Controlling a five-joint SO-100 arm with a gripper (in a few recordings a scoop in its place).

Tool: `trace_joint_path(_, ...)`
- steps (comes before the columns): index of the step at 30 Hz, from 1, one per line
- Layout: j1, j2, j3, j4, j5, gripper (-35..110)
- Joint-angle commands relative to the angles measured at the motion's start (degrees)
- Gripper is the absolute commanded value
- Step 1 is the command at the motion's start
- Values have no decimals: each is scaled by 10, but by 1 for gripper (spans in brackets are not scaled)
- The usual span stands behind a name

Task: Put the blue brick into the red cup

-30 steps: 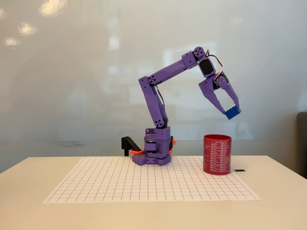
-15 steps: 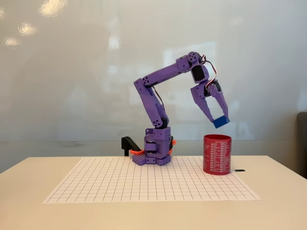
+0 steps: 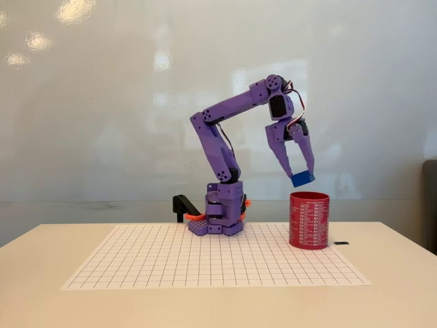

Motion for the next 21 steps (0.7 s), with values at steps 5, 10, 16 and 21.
trace_joint_path(5, -4, 42, 0, 4, 37, 39)
trace_joint_path(10, -4, 42, -2, 4, 38, 40)
trace_joint_path(16, -3, 42, -5, 4, 37, 40)
trace_joint_path(21, 2, 40, -9, -5, 35, 3)
